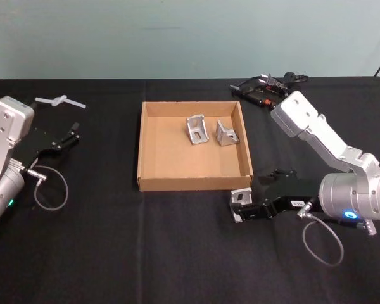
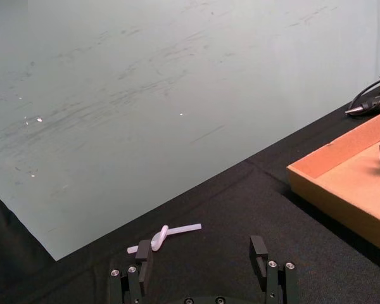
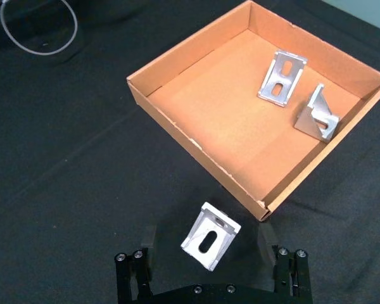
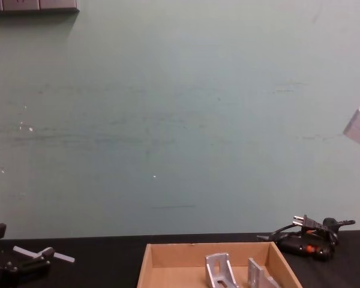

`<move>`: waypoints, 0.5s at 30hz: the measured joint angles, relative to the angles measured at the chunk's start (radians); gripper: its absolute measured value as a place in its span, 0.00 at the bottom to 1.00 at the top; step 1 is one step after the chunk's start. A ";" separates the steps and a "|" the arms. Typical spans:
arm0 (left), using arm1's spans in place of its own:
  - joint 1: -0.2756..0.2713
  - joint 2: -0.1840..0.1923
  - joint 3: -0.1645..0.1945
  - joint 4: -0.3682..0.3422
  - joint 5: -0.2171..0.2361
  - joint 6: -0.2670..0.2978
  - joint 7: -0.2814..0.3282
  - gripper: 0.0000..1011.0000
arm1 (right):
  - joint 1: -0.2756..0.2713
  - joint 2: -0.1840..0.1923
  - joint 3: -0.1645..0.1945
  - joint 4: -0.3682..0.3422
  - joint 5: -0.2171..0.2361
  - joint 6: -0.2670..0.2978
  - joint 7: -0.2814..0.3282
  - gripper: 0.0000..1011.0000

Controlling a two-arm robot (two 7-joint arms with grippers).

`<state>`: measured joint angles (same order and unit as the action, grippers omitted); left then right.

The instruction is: Use one hand to pick up the angle iron from the table and place it into the box.

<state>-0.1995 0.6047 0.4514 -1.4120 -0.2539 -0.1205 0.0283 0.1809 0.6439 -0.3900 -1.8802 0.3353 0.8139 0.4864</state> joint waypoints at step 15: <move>0.000 0.000 0.000 0.000 0.000 0.000 0.000 0.99 | 0.021 -0.040 -0.031 0.041 0.032 0.042 -0.040 0.99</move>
<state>-0.1995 0.6047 0.4514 -1.4120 -0.2538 -0.1205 0.0283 0.2017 0.6041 -0.4210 -1.8390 0.3670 0.8560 0.4468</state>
